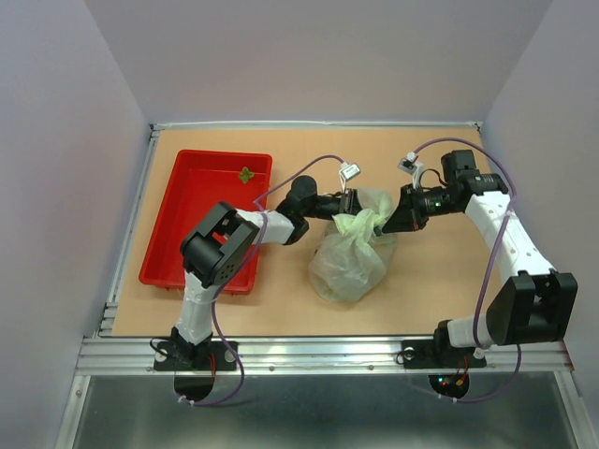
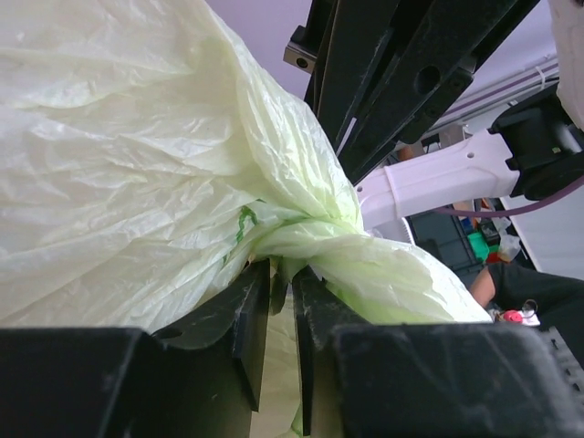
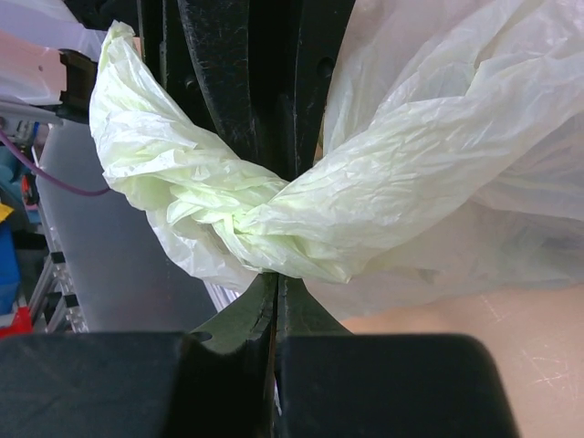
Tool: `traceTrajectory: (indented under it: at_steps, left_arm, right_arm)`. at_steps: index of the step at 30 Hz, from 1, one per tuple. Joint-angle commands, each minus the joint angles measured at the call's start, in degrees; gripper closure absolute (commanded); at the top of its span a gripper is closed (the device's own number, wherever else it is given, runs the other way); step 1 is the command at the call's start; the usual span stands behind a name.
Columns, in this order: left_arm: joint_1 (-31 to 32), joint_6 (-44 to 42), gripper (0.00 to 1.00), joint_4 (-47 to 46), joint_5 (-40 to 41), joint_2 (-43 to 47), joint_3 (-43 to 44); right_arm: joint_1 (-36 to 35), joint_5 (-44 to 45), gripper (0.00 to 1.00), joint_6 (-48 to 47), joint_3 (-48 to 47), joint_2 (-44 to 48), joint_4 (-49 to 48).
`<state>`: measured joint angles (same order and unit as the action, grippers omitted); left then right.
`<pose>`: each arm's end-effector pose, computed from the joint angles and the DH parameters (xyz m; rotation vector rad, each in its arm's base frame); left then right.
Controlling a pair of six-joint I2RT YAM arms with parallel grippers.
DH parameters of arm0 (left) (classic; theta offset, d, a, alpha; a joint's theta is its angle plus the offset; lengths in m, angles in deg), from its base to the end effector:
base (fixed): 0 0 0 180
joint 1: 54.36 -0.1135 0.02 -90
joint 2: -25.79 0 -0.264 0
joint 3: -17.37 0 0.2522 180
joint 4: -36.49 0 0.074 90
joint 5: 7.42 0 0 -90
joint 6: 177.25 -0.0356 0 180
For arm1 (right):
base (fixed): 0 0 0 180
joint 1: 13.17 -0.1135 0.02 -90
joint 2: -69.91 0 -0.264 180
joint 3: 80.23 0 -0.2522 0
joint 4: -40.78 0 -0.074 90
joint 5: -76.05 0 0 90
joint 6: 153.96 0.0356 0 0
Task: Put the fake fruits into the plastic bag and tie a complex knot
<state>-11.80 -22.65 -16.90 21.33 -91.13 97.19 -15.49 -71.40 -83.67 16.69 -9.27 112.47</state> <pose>0.2942 -0.3126 0.2223 0.8598 1.6673 -2.0978 0.2558 0.0404 0.3037 -0.6993 2.2654 1.2071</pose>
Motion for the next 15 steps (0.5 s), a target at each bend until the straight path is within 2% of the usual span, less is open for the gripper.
traceTrajectory:
  at_steps: [1, 4, 15]
  left_arm:
    - [-0.5, -0.1, 0.72, -4.6, -0.8, 4.2, -0.7]
    - [-0.6, 1.1, 0.73, -6.1, -0.4, 4.5, -0.9]
    - [-1.5, 2.2, 0.98, -7.6, 1.0, 4.9, -0.7]
  right_arm:
    - [0.0, -0.9, 1.00, -0.9, -1.2, 1.0, -1.8]
    - [-0.1, -1.1, 1.00, -1.1, -1.4, 0.4, -1.8]
    - [0.0, -2.4, 0.99, -1.9, -1.9, -0.1, -1.0]
